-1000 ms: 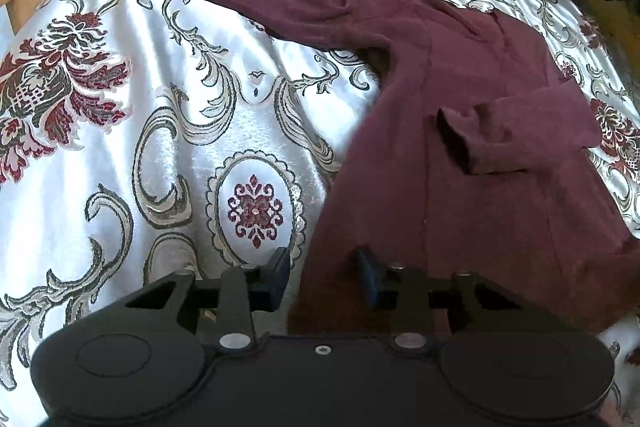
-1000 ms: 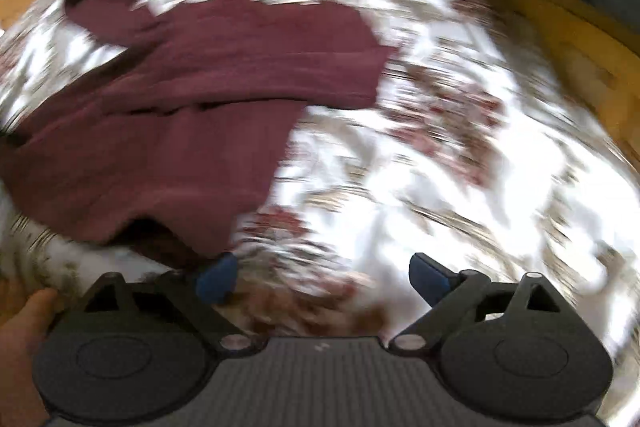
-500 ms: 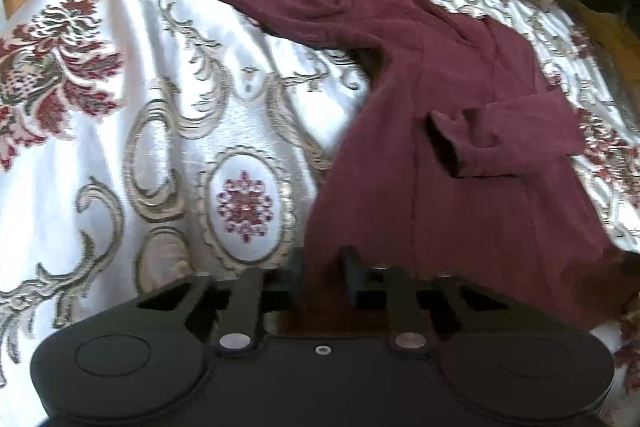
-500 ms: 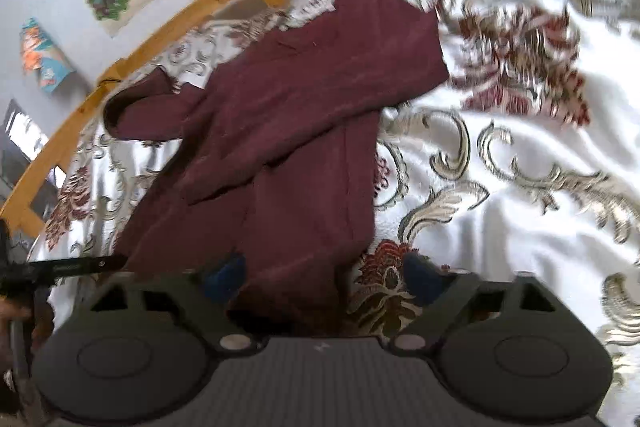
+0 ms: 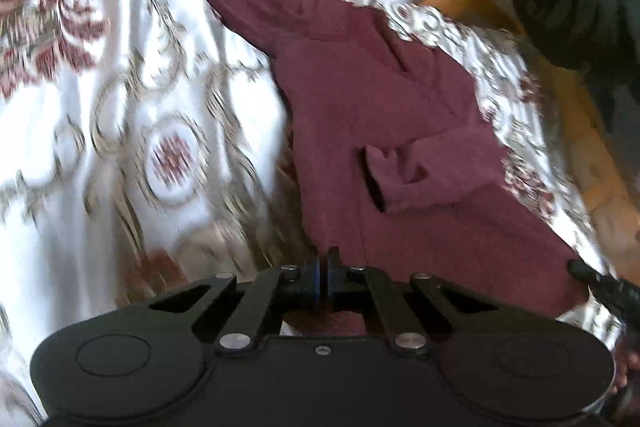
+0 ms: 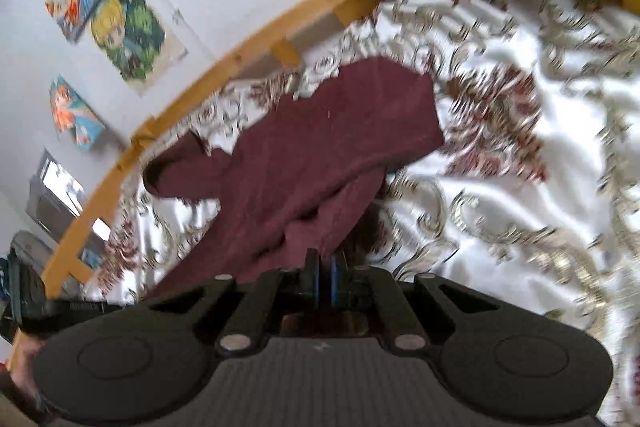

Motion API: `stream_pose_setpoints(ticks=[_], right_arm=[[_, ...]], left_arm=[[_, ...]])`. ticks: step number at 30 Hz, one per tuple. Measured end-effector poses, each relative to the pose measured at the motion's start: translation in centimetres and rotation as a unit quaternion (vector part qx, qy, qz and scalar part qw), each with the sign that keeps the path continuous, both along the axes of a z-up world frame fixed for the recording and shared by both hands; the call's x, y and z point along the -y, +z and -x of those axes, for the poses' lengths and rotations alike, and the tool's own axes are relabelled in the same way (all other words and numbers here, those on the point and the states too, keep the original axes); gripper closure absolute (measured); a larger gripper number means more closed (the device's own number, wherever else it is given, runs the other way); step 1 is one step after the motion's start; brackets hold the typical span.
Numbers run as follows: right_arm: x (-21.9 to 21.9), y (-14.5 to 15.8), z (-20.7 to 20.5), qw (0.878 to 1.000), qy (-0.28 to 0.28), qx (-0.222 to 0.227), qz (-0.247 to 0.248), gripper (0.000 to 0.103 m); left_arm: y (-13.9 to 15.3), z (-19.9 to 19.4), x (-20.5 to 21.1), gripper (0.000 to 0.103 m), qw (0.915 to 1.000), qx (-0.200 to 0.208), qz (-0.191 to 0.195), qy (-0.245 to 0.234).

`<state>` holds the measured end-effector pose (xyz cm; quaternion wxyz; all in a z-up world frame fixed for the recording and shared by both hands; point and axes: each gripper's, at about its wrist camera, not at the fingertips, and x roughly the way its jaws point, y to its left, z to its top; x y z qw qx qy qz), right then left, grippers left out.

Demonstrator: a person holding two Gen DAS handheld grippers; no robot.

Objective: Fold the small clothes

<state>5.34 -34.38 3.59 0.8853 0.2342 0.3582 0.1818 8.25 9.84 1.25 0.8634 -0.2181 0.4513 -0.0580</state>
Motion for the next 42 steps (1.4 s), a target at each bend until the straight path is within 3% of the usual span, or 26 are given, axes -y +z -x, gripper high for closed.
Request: stream_pose_setpoints(ticks=[5,9,12,14,16,17,18,19,20,22,23,24,27,29,31,33,35,37,42], right_arm=[[1.6,0.4,2.0,0.998,0.008,-0.020,0.060,0.097],[0.8,-1.5,2.1,0.995,0.015,-0.046,0.090,0.097],[-0.5,-2.3,2.0,0.990,0.030,-0.049,0.131,0.095],[-0.9,-2.5,2.0,0.987,0.036,-0.051,0.151,0.090],[-1.0,-2.7,1.9,0.983,0.032,-0.052,0.173,0.075],[-1.0,-2.7,1.7,0.981,0.029,-0.048,0.186,0.067],[-1.0,-2.7,1.5,0.979,0.028,-0.043,0.196,0.049],[-0.9,-2.5,1.1,0.977,0.029,-0.033,0.207,0.039],[-0.9,-2.2,0.7,0.976,0.030,-0.023,0.215,0.036],[-1.2,-1.6,-0.6,0.973,0.030,-0.003,0.228,0.018],[-1.5,-1.4,-1.4,0.973,0.028,0.009,0.230,0.012],[-1.7,-1.3,-2.2,0.973,0.025,0.018,0.229,0.002],[-3.0,-1.7,-5.1,0.975,0.019,0.014,0.222,0.000],[-3.8,-2.5,-6.8,0.975,0.014,0.010,0.219,0.000],[-4.8,-3.3,-8.0,0.975,-0.005,0.018,0.223,0.000],[-5.5,-4.0,-8.7,0.973,-0.027,0.038,0.226,0.000],[-5.7,-4.8,-8.8,0.972,-0.053,0.071,0.217,0.000],[-5.4,-6.0,-8.3,0.970,-0.073,0.095,0.211,0.000],[-4.1,-7.8,-8.6,0.967,-0.094,0.081,0.222,0.000]], left_arm=[[-2.2,3.4,2.8,0.101,0.9993,-0.020,-0.013,-0.030],[-3.8,3.6,3.2,0.096,0.9984,-0.039,-0.028,-0.030],[-3.3,2.7,2.9,0.084,0.9967,-0.037,-0.068,-0.024],[-2.5,1.8,2.6,0.061,0.9943,-0.034,-0.099,-0.019],[-1.8,1.0,2.3,0.045,0.9925,-0.038,-0.115,-0.016],[-1.4,0.4,2.1,0.042,0.9912,-0.043,-0.124,-0.017],[-0.9,-0.3,1.7,0.041,0.9895,-0.046,-0.136,-0.018],[-0.4,-1.2,1.6,0.034,0.9870,-0.049,-0.152,-0.015],[0.3,-2.2,1.3,0.027,0.9837,-0.049,-0.172,-0.012],[1.5,-4.0,0.9,0.020,0.9753,-0.035,-0.218,-0.002],[2.2,-5.4,0.8,0.011,0.9692,-0.024,-0.245,0.006],[2.7,-6.6,0.6,0.007,0.9628,-0.012,-0.270,0.013],[3.2,-10.7,0.2,0.001,0.9349,0.035,-0.352,0.028],[2.8,-13.9,0.1,0.001,0.9097,0.053,-0.411,0.030],[1.9,-16.8,0.1,0.001,0.8759,0.073,-0.476,0.024],[0.9,-19.7,0.1,0.001,0.8357,0.081,-0.542,0.027],[0.0,-22.1,0.1,0.001,0.8093,0.080,-0.581,0.030],[-0.9,-24.1,0.0,0.001,0.7900,0.080,-0.607,0.025],[-3.2,-27.4,0.3,0.001,0.7404,0.081,-0.667,-0.023]])
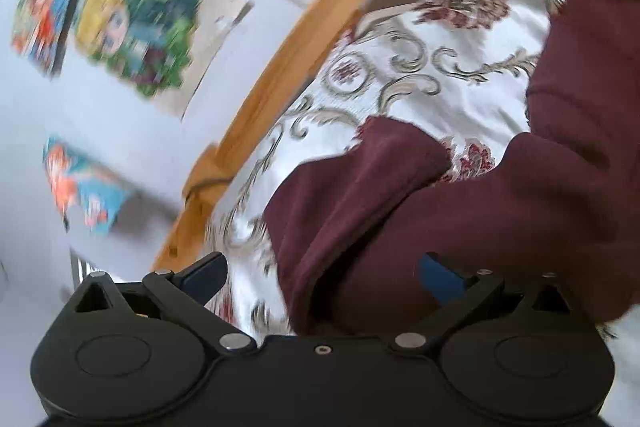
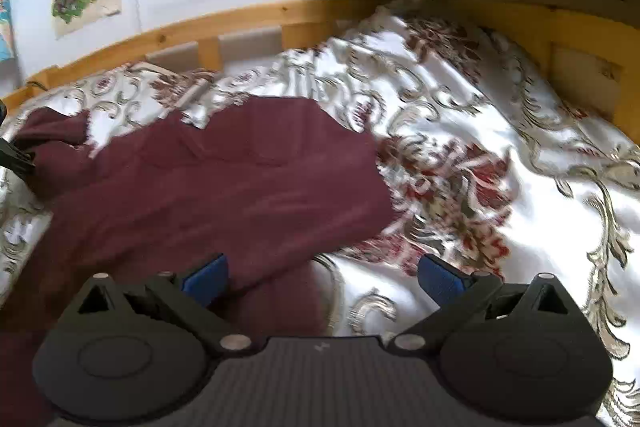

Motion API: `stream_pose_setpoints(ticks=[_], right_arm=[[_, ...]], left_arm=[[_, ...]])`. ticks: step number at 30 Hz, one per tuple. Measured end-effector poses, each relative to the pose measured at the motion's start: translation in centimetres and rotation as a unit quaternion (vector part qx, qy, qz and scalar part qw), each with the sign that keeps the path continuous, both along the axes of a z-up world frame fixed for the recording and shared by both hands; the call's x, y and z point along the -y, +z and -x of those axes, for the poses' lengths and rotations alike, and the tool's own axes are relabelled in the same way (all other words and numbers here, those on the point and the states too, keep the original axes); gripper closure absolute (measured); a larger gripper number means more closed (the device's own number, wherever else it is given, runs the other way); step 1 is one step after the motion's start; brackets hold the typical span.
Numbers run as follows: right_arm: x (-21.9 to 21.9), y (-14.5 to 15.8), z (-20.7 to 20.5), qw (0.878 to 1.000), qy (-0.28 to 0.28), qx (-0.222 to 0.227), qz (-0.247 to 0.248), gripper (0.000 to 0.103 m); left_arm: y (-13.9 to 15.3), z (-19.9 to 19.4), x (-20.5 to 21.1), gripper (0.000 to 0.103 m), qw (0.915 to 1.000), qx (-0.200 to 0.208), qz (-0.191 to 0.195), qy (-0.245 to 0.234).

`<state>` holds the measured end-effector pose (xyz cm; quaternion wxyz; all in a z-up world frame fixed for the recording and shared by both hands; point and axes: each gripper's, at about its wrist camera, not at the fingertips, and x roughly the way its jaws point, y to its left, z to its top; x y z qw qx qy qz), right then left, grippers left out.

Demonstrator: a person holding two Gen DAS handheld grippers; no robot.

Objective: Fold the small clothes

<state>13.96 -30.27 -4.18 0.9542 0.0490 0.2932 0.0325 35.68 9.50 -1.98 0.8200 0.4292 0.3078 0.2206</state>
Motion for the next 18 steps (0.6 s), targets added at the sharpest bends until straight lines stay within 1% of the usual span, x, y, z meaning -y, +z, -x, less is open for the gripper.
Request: stream_pose_setpoints(ticks=[3,4,5,6,7,8,9,10,11,13,15,16,17,18], right_arm=[[0.7,-0.5,-0.3,1.000,-0.011,0.001,-0.015,0.000],[0.8,-0.7,-0.3,1.000,-0.011,0.001,-0.016,0.000],[0.9,-0.9,-0.4,1.000,-0.012,0.000,-0.018,0.000],[0.9,-1.1,-0.5,1.000,-0.011,-0.001,-0.020,0.000],[1.0,-1.2,-0.6,1.000,-0.009,-0.004,-0.023,0.000],[1.0,-1.3,-0.7,1.000,-0.008,-0.006,-0.024,0.000],[1.0,-1.4,-0.6,1.000,-0.007,-0.006,-0.024,0.000],[1.0,-1.4,-0.6,1.000,-0.006,-0.006,-0.025,0.000],[1.1,-1.3,-0.7,1.000,-0.005,-0.006,-0.027,0.000],[1.1,-1.3,-0.7,1.000,-0.006,-0.008,-0.028,0.000],[1.1,-1.2,-0.6,0.999,-0.006,-0.011,-0.030,0.000],[1.1,-1.1,-0.5,0.999,-0.007,-0.010,-0.032,0.000],[1.2,-0.9,-0.4,0.999,-0.008,-0.009,-0.036,0.000],[1.3,-0.7,-0.2,0.999,-0.009,-0.008,-0.042,0.000]], left_arm=[[-1.1,-1.3,0.0,0.001,0.9989,-0.015,-0.042,-0.014],[-1.2,-1.7,-0.1,0.004,0.9985,-0.015,-0.050,-0.017],[-1.2,-2.0,-0.2,0.011,0.9984,-0.015,-0.052,-0.018],[-1.1,-2.3,-0.3,0.016,0.9985,-0.014,-0.049,-0.018],[-1.0,-2.5,-0.5,0.029,0.9988,-0.014,-0.045,-0.015],[-1.0,-2.7,-0.7,0.048,0.9990,-0.017,-0.040,-0.013],[-0.9,-2.7,-0.8,0.061,0.9992,-0.019,-0.033,-0.013],[-0.6,-2.7,-1.0,0.086,0.9995,-0.019,-0.020,-0.012],[-0.2,-2.5,-1.1,0.096,0.9998,-0.016,-0.003,-0.010],[1.1,-1.9,-1.4,0.097,0.9991,0.004,0.041,-0.005],[3.0,-1.2,-1.9,0.098,0.9945,0.039,0.097,-0.002],[4.2,-0.7,-2.2,0.098,0.9888,0.060,0.136,-0.005],[5.4,0.0,-2.5,0.098,0.9806,0.083,0.178,-0.008],[6.4,0.5,-2.7,0.098,0.9725,0.100,0.210,-0.008]])
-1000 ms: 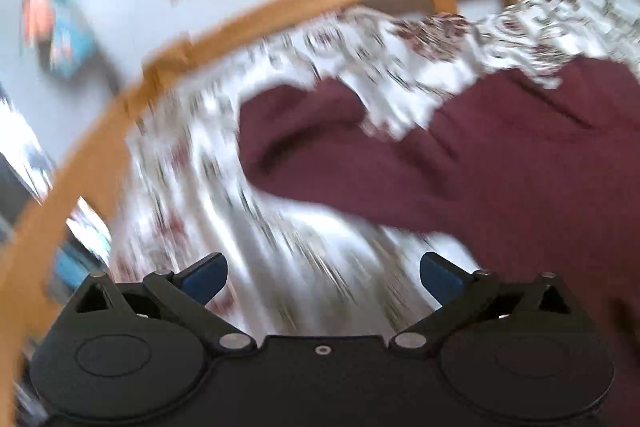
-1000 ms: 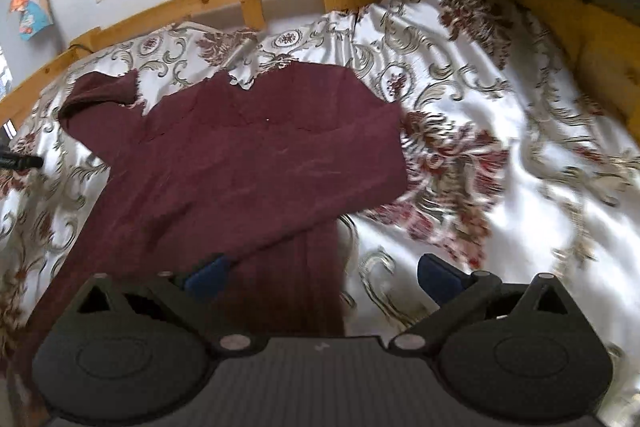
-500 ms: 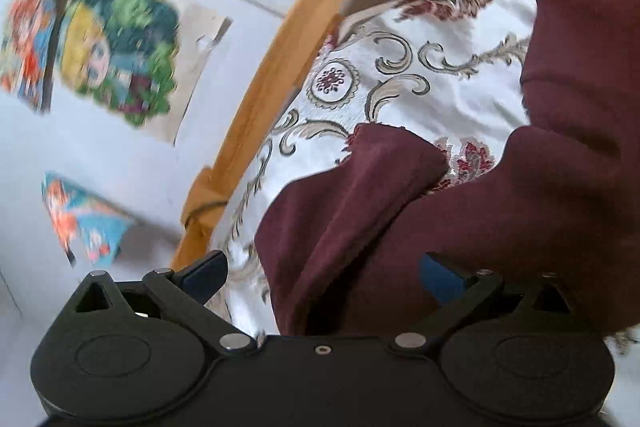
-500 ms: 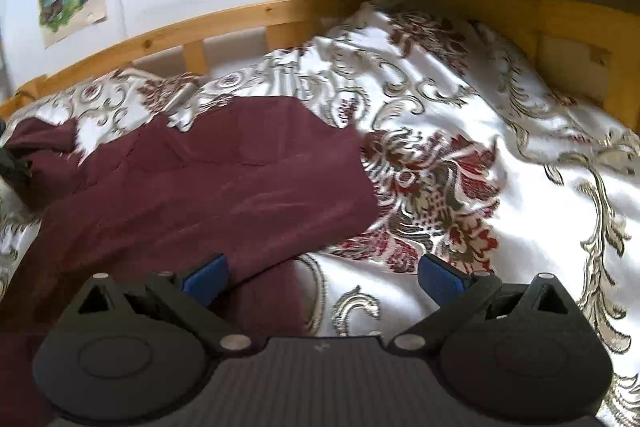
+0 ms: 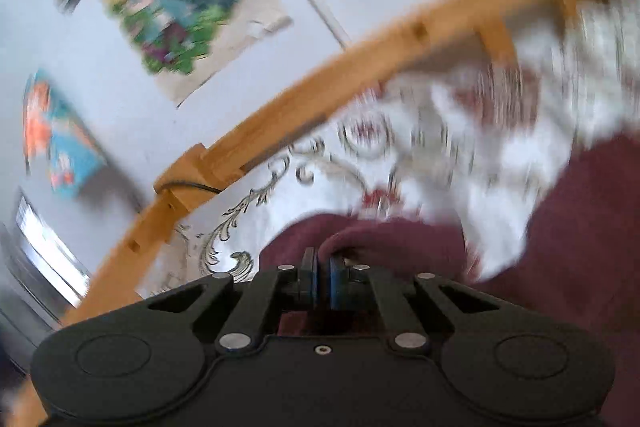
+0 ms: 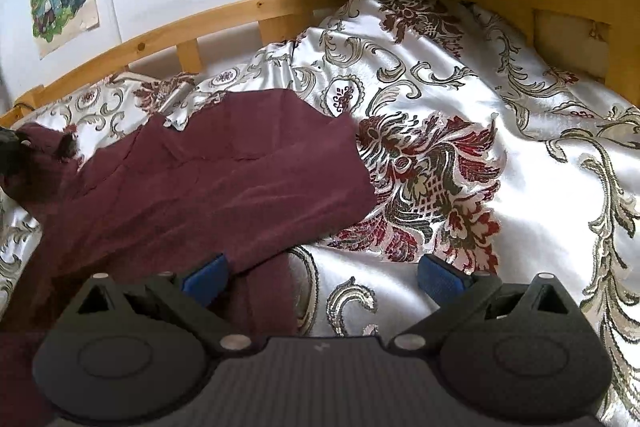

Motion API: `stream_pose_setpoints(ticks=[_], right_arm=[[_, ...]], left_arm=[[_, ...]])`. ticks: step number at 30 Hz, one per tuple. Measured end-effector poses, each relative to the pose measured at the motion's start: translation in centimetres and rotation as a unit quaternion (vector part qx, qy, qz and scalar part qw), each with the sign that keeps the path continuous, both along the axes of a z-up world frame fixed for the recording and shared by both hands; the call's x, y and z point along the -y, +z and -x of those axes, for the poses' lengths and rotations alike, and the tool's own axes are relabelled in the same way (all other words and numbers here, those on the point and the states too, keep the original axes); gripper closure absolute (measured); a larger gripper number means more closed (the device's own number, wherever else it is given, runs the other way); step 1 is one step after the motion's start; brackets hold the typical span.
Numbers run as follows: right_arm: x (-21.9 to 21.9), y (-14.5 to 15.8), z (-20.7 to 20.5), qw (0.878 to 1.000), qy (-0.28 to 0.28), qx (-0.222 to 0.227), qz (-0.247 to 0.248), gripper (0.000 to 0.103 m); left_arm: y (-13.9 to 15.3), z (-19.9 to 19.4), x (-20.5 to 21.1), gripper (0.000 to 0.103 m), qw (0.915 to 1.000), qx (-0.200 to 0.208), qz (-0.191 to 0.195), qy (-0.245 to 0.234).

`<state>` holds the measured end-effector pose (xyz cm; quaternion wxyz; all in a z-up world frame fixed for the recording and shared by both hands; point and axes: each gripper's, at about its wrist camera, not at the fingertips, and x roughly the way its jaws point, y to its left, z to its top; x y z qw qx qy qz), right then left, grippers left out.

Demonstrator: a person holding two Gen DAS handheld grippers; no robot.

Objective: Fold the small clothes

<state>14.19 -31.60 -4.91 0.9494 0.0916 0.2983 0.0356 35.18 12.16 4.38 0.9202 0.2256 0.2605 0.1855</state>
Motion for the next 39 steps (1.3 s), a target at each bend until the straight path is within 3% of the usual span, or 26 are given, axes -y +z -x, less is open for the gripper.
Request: stream_pose_setpoints(ticks=[2,4,8,14,19,24,28,34,39], right_arm=[[0.3,0.5,0.2,1.000,0.000,0.006,-0.009,0.000],[0.5,1.0,0.5,1.000,0.000,0.014,-0.015,0.000],[0.8,1.9,1.0,0.999,0.002,0.023,-0.032,0.000],[0.9,3.1,1.8,0.998,0.011,0.037,-0.046,0.000],[1.9,4.4,2.6,0.996,-0.005,0.057,-0.062,0.000],[4.3,5.6,3.1,0.993,-0.042,0.069,-0.088,0.000],[5.3,5.4,2.9,0.991,-0.053,0.059,-0.104,0.000],[4.3,4.5,2.6,0.992,-0.021,0.025,-0.119,0.000],[3.1,3.9,2.3,0.993,0.000,0.006,-0.114,0.000]], left_arm=[[2.0,1.3,-0.3,0.098,0.9961,0.030,0.083,-0.003],[3.6,2.9,0.0,0.098,0.9853,0.055,0.161,-0.013],[5.4,5.9,2.7,0.098,0.9637,0.065,0.255,-0.046],[5.9,9.9,7.9,0.098,0.9276,0.052,0.359,-0.091],[5.0,13.6,12.4,0.098,0.9107,0.047,0.383,-0.146],[1.8,15.9,15.8,0.098,0.9076,0.005,0.371,-0.197],[-1.6,16.7,17.0,0.098,0.9008,-0.038,0.385,-0.198],[-3.4,18.1,17.2,0.095,0.8970,-0.046,0.390,-0.204],[-4.2,18.4,18.1,0.077,0.9012,-0.083,0.360,-0.227]])
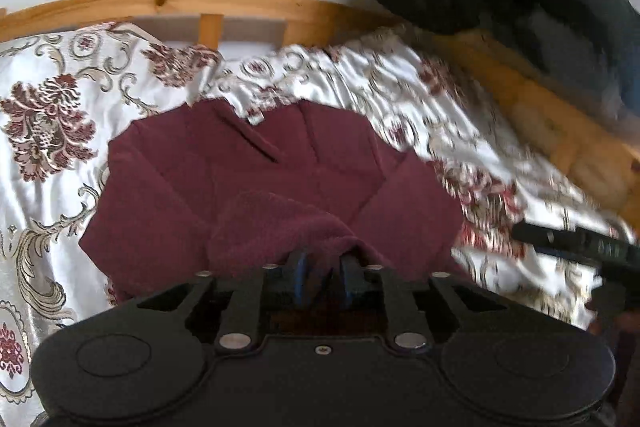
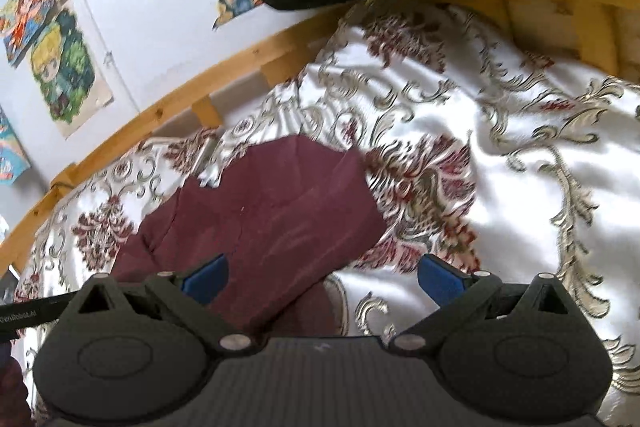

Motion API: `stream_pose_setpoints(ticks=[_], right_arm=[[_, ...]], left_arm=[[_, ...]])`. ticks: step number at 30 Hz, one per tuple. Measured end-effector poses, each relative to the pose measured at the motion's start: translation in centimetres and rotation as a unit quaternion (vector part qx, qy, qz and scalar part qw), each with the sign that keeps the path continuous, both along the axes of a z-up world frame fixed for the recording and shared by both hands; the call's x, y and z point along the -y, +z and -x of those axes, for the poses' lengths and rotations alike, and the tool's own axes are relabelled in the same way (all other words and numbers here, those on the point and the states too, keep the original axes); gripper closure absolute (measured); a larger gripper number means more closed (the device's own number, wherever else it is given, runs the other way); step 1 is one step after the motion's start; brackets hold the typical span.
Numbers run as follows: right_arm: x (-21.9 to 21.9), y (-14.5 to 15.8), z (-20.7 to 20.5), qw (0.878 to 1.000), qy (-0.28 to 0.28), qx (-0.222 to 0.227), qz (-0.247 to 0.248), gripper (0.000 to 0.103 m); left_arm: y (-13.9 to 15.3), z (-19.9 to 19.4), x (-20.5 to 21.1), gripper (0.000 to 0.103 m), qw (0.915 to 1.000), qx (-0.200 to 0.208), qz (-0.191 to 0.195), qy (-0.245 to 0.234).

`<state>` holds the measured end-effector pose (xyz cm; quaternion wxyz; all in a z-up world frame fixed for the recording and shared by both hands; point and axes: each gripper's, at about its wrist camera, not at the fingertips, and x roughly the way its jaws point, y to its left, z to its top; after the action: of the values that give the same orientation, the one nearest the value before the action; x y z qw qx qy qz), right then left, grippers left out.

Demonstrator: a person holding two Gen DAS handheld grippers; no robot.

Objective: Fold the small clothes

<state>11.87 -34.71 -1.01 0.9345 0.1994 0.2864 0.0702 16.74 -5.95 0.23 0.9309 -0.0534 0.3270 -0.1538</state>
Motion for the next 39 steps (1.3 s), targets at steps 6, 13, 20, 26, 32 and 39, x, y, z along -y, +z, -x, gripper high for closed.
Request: stream_pose_setpoints(ticks=[6,13,20,26,32,39], right_arm=[[-0.2,-0.7,-0.3,0.999,0.022,-0.017,-0.017,0.000],[-2.4,-1.0,0.0,0.992,0.112,-0.011,-0.059,0.007],[-4.8,-3.0,-1.7,0.971,0.157,-0.062,-0.168,0.035],[-6.3,-2.1,-2.3,0.976,0.170,-0.019,-0.133,0.099],[-7.8,3.3,2.9,0.970,0.210,0.100,0.071,0.100],[-7.8,1.4,2.4,0.959,0.253,-0.030,0.122,0.033]], left_arm=[[-1.3,1.1,-0.1,0.060,0.9986,-0.020,-0.034,-0.036],[-2.9,3.1,-1.3,0.043,0.9956,-0.039,-0.072,-0.047],[-2.5,3.9,-4.0,0.014,0.9975,-0.029,-0.062,0.014],[-1.4,2.6,-7.7,0.014,0.9932,-0.019,-0.051,0.103],[-0.5,0.4,-10.3,0.014,0.9829,-0.007,-0.066,0.171],[-0.9,-3.2,-11.4,0.013,0.9761,-0.007,-0.104,0.191]])
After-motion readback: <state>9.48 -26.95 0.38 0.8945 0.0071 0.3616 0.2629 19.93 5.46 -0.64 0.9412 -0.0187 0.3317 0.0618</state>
